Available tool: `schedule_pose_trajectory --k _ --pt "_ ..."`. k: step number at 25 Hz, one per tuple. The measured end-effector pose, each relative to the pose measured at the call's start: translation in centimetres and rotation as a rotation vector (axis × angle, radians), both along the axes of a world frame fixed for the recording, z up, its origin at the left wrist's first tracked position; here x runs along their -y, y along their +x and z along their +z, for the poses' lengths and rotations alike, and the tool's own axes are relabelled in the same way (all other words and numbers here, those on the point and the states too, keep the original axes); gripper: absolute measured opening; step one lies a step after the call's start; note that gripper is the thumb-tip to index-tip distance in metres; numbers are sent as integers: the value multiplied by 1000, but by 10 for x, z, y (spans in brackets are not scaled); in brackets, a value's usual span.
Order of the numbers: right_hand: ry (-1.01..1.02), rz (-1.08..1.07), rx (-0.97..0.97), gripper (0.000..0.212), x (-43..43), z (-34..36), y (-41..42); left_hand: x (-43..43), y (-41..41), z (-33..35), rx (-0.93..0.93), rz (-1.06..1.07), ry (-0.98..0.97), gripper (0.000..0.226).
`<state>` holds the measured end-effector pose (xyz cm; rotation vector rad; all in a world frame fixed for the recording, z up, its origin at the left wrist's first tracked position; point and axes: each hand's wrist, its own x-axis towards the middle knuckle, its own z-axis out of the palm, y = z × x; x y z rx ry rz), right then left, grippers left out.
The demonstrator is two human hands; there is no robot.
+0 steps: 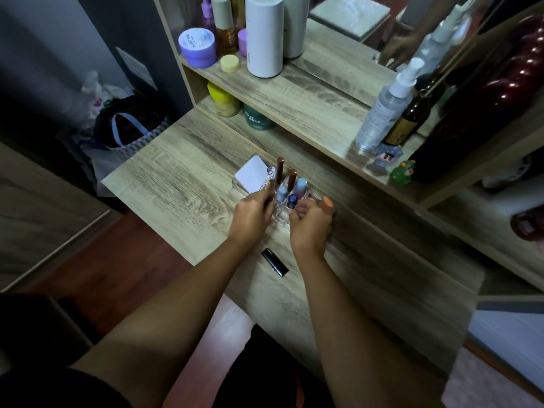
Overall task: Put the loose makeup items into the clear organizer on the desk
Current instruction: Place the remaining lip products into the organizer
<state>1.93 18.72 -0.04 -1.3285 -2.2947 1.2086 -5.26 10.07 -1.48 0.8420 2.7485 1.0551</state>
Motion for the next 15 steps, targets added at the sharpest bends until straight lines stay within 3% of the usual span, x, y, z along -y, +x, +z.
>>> schedule_pose_trajectory --k 5,11,15 --pt "-9 47 54 19 28 -5 32 47 3 -3 3 27 -77 16" --pt "47 394 325 40 52 -27 54 71 -1 -13 308 98 -357 45" --pt "102 379 312 31 51 -29 58 64 -1 -15 361 -7 -399 31"
